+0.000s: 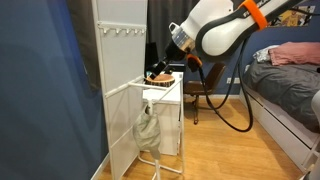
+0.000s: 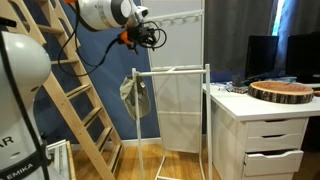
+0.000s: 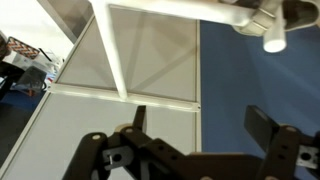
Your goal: Remove the cap from the right side of the white rack and hand it on the left side
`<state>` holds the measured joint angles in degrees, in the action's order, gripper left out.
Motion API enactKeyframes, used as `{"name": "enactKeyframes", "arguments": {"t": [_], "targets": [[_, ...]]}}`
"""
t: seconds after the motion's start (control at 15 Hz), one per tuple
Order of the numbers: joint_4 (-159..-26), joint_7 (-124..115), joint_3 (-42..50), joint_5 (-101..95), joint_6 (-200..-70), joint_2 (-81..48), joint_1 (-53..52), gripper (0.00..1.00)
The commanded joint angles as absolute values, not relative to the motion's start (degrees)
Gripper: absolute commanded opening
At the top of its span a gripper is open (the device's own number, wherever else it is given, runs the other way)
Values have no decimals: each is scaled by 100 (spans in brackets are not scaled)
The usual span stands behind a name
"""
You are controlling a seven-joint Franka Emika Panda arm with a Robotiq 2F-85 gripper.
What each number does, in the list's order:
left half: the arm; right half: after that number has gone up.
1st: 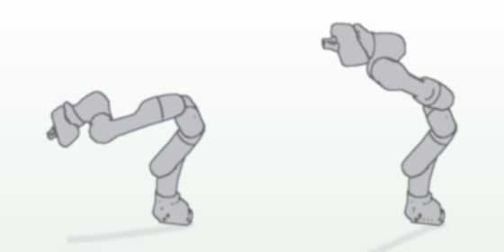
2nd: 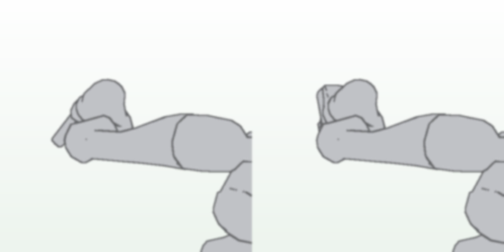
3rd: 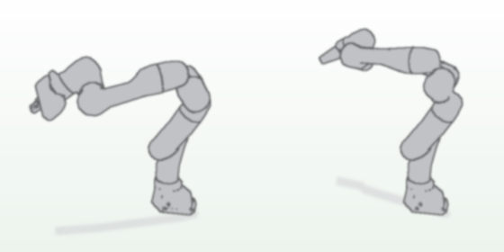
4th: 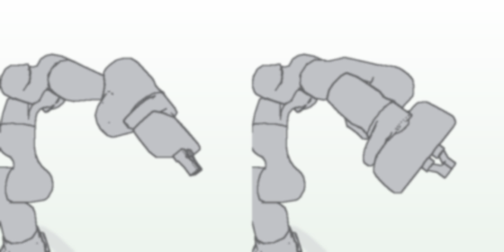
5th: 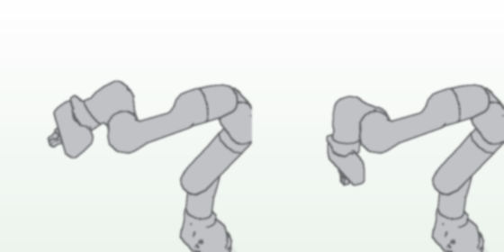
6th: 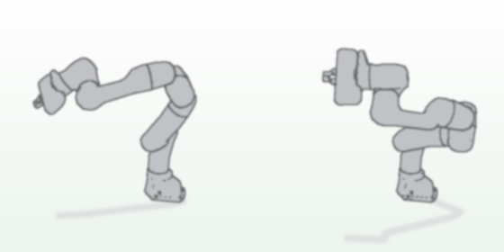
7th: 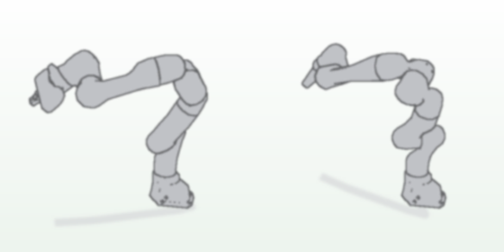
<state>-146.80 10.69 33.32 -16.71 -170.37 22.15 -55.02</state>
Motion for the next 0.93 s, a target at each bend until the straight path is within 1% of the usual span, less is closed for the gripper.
{"name": "enactKeyframes", "arguments": {"t": [0.0, 0.07, 0.27, 0.47, 0.67, 0.87], "targets": [[-14920, 528, 1756, -709, -15697, 3306, -4461, 100], [-14914, 398, 1310, -389, -15308, 3518, -4158, 100], [-14834, -41, 362, 297, -14088, 4141, -3484, 100], [-14805, -322, -201, 755, -13117, 4659, -2928, 100], [-14792, -382, -442, 1099, -12281, 5068, -2518, 100], [-14785, -187, -343, 1638, -11675, 5316, -2432, 100]]}}
